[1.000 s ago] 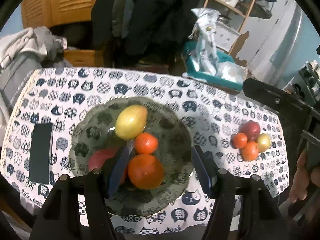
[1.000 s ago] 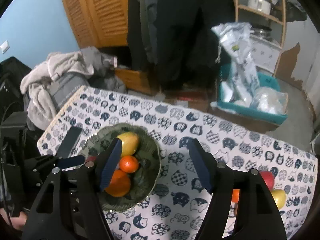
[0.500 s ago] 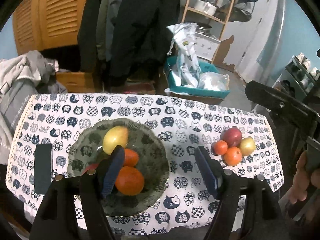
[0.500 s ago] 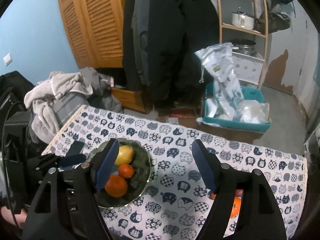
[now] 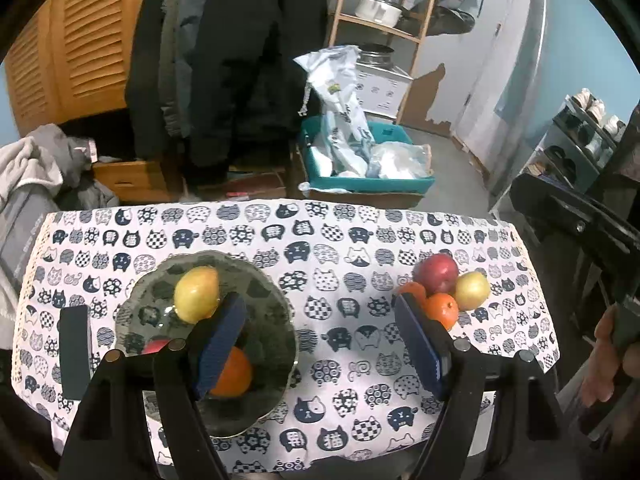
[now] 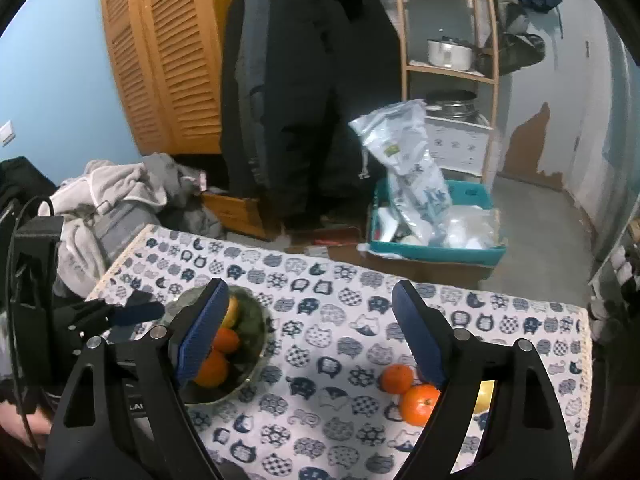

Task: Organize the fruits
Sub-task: 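Move both tools back over the remaining fruit cluster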

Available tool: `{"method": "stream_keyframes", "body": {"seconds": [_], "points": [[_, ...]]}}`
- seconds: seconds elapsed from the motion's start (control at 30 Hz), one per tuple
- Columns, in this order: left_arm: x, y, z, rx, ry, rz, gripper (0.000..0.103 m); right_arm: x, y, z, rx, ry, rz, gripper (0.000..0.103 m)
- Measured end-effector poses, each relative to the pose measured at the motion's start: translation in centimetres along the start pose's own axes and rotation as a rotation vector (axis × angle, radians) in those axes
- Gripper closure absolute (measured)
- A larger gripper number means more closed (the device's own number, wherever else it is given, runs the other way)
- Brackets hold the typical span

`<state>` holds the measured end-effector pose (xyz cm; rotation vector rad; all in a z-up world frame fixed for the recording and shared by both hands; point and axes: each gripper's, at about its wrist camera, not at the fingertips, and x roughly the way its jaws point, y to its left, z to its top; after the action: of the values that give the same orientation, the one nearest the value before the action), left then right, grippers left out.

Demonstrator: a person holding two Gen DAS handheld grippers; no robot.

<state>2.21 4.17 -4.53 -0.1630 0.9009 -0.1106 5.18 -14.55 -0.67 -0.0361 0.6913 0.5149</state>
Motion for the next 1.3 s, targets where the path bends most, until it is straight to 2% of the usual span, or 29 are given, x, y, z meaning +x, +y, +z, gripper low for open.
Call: {"method": "stream_keyframes", "body": {"seconds": [0.63, 0.93, 1.3], "points": [[2.8, -7.7, 1.6, 0.104, 0.049, -0.052, 0.022, -2.8, -9.2, -2.6, 0.109, 0.002, -0.168, 0.019], [5.4, -10.2, 1.7, 0.140, 0.097, -0.064, 0.022, -2.3, -13.5, -4.5, 0.170, 0.050, -0.232, 0.019], [9.5, -11.9, 1.7, 0.147, 0.170, -0.071, 0.022, 0.2, -16.8, -7.1, 0.189, 0.147, -0.256, 0.019]]}}
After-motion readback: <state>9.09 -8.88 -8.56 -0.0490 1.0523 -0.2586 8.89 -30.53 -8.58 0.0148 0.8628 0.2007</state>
